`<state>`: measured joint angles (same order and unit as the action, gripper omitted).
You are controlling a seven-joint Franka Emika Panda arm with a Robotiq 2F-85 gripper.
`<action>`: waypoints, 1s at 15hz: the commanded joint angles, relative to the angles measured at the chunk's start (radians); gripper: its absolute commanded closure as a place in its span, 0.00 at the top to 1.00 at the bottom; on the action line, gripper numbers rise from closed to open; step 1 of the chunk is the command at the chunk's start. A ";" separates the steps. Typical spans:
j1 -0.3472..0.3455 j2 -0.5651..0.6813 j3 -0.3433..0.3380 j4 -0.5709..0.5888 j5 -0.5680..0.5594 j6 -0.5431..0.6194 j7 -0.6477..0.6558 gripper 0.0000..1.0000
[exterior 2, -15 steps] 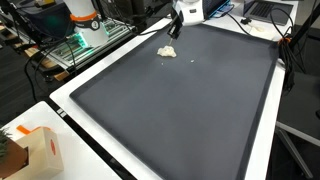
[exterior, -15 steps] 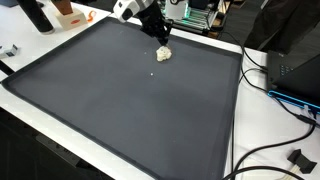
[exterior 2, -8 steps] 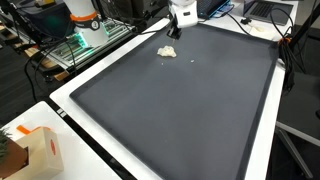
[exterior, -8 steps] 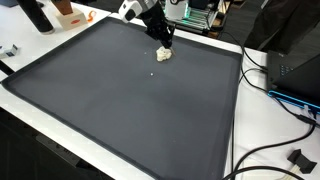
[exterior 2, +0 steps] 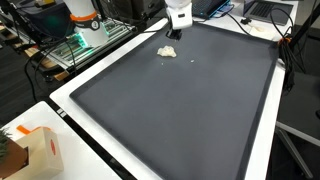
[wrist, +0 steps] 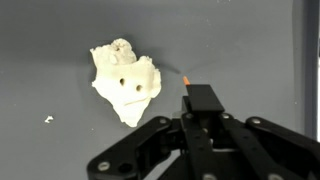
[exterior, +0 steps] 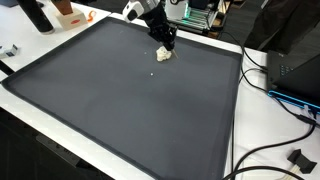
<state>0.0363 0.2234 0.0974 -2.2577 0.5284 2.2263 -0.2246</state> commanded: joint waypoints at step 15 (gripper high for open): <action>-0.009 -0.039 0.010 -0.120 0.231 0.135 -0.022 0.03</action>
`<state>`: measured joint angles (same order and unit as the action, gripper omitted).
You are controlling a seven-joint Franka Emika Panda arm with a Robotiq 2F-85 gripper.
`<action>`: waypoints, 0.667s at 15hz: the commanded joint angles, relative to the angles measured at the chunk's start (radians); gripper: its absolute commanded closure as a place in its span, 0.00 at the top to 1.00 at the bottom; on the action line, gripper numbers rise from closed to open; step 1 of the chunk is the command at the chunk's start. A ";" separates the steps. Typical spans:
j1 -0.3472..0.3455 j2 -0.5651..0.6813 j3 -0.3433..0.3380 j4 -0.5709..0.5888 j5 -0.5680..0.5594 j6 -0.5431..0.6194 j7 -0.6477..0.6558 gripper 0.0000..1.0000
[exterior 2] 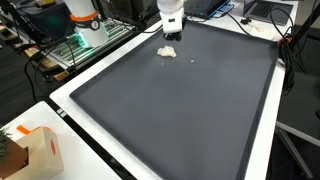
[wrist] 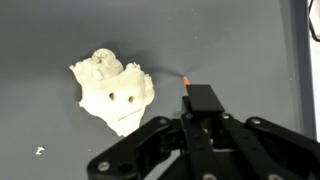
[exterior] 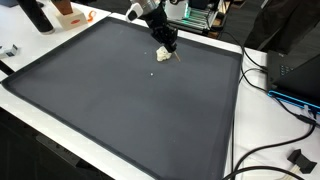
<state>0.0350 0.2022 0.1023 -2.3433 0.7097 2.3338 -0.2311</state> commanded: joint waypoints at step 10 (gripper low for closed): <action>-0.014 -0.009 -0.002 -0.037 0.115 0.015 -0.035 0.03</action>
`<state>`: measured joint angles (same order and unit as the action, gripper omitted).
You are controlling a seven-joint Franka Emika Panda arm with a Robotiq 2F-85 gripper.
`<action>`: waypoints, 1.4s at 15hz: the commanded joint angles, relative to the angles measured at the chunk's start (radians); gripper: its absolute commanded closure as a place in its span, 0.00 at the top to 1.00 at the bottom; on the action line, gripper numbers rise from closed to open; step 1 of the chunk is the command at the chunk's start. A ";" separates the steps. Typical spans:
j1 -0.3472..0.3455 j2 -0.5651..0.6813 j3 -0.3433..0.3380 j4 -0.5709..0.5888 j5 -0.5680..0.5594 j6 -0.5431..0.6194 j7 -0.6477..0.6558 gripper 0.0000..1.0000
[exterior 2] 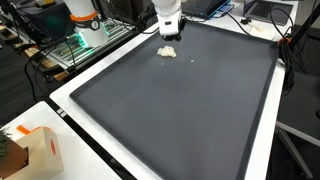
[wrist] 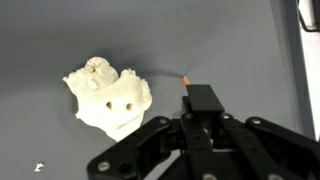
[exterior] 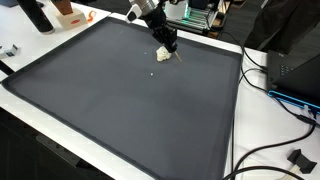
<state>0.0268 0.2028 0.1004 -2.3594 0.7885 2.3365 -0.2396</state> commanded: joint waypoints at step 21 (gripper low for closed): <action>0.012 -0.139 -0.025 -0.030 -0.079 -0.023 0.216 0.03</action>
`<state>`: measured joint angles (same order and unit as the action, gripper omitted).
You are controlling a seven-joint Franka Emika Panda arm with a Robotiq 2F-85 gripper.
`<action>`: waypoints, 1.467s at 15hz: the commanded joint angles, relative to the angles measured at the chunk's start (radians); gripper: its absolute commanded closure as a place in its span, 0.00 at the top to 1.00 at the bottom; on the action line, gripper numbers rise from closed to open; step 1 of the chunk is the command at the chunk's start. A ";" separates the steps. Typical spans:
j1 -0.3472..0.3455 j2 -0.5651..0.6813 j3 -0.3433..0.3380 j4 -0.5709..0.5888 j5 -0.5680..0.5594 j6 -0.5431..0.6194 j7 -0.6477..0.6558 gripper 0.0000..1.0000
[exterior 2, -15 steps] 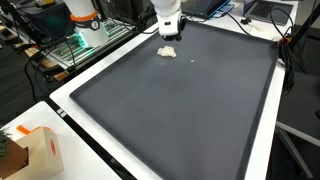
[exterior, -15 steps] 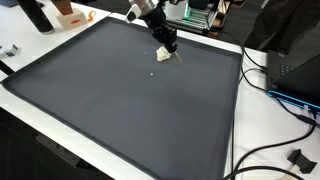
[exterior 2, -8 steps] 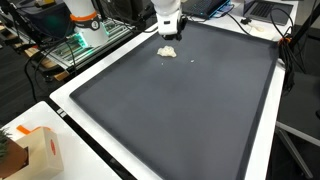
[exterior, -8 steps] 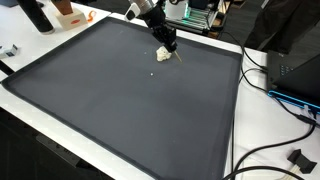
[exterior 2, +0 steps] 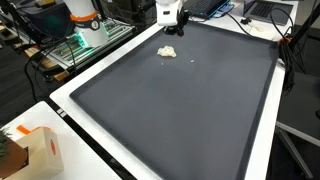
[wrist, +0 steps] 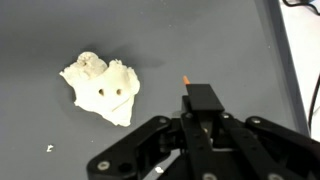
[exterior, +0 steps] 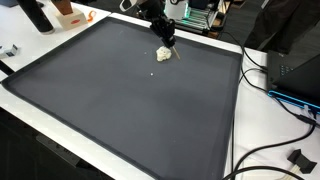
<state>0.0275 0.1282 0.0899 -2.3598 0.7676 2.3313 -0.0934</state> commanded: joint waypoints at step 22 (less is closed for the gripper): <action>0.038 -0.287 0.004 0.006 -0.603 -0.179 0.176 0.03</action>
<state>0.0538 -0.1294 0.0938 -2.3500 0.2257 2.1877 0.1067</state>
